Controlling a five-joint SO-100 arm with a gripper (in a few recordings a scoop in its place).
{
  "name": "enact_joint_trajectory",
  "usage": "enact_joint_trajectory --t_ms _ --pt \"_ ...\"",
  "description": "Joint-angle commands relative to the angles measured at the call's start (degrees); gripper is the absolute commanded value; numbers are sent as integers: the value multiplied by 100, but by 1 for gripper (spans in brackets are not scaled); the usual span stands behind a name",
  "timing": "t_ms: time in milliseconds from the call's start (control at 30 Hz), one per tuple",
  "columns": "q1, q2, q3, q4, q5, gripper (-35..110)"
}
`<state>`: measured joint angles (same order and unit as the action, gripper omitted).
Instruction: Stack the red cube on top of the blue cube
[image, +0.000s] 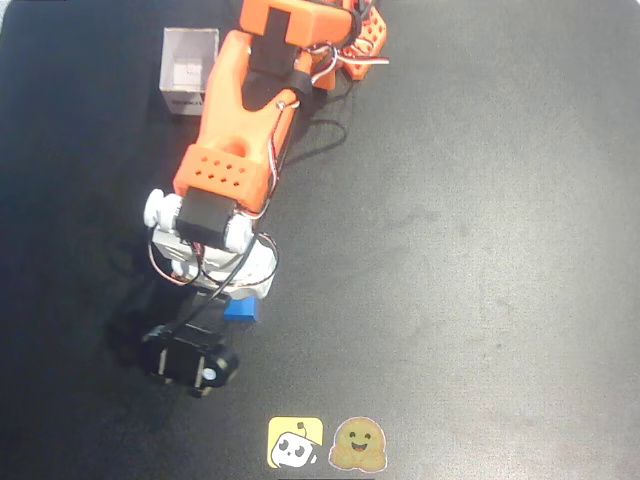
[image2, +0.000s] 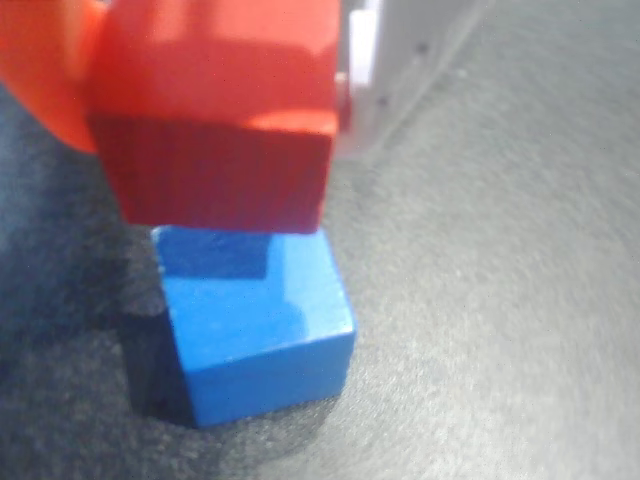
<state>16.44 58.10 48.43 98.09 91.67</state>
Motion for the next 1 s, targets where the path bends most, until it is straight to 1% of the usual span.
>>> enact_joint_trajectory --t_ms 0,333,567,833,967 --pt "18 35 -211 88 -299 0" --pt "-79 26 -158 316 -562 0" --pt "-53 26 -158 519 -554 0" --pt "-26 97 229 527 -1336 0" --pt "-35 141 325 527 -1512 0"
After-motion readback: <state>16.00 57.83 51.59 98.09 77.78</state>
